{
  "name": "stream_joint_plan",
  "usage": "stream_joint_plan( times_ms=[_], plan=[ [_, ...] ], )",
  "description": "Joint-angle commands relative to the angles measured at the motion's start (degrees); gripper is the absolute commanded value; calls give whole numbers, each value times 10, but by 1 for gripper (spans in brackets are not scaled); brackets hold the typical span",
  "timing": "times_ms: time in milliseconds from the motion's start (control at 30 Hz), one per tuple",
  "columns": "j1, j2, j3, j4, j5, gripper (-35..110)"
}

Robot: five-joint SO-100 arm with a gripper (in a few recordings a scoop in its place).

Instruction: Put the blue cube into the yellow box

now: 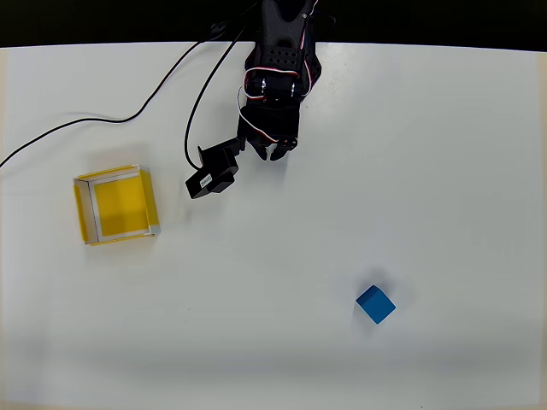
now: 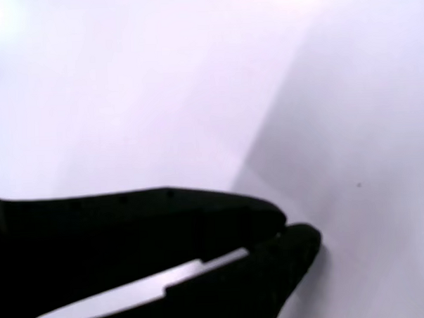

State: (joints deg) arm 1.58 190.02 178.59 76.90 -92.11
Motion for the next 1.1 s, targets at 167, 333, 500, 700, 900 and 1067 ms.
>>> stream_joint_plan(
  times_ms=[167,333,500,700,900,1067],
  plan=[
    [8,16,16,5,34,0],
    [8,16,16,5,35,0],
    [17,7,16,-26,-16,5],
    [20,-146,-40,-327,-11,16],
    [-41,-270,-160,-478,28,33],
    [-80,-391,-291,-512,47,40]
  ],
)
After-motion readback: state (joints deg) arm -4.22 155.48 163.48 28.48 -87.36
